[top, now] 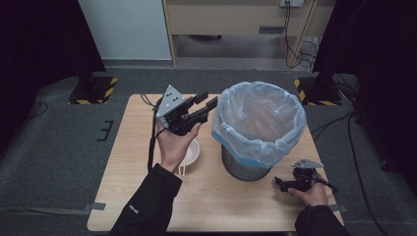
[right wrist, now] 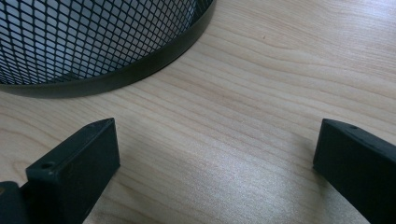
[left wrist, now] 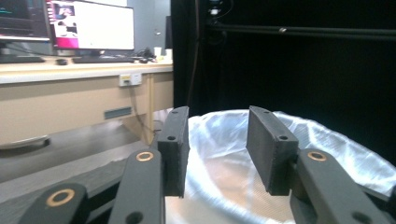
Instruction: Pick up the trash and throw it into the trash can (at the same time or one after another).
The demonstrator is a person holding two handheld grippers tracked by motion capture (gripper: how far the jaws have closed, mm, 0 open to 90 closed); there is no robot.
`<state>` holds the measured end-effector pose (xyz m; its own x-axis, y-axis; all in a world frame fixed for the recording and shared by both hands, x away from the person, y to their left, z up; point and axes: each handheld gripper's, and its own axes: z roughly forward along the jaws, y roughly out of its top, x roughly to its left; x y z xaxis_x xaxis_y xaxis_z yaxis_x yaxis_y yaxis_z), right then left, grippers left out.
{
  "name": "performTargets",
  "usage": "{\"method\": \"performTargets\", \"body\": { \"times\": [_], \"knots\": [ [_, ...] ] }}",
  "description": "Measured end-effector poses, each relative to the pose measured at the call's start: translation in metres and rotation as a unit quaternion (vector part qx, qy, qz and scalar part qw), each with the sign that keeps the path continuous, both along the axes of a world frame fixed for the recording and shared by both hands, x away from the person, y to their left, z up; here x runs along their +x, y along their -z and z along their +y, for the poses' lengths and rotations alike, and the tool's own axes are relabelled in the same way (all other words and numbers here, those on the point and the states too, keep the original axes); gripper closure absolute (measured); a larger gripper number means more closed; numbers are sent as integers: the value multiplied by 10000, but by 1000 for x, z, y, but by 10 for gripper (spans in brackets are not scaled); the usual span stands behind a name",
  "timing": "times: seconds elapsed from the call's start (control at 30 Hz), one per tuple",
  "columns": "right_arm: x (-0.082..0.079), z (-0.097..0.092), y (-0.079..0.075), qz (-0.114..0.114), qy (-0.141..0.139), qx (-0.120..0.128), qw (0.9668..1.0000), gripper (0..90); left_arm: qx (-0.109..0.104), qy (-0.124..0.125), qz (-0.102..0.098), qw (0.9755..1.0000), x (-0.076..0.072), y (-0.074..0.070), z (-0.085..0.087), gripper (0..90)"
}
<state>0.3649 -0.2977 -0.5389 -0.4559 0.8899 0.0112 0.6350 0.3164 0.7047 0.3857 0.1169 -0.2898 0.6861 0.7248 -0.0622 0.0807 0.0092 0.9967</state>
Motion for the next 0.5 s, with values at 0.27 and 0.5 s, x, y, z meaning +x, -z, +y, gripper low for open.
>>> {"method": "performTargets", "body": {
  "times": [0.27,0.5],
  "knots": [
    [0,0,0,1,-1,-1,10000,7,160,-274,158,9994,-7,16,33,513],
    [0,0,0,0,-1,-1,10000,7,316,-580,413,9970,-9,40,57,460]
  ]
}}
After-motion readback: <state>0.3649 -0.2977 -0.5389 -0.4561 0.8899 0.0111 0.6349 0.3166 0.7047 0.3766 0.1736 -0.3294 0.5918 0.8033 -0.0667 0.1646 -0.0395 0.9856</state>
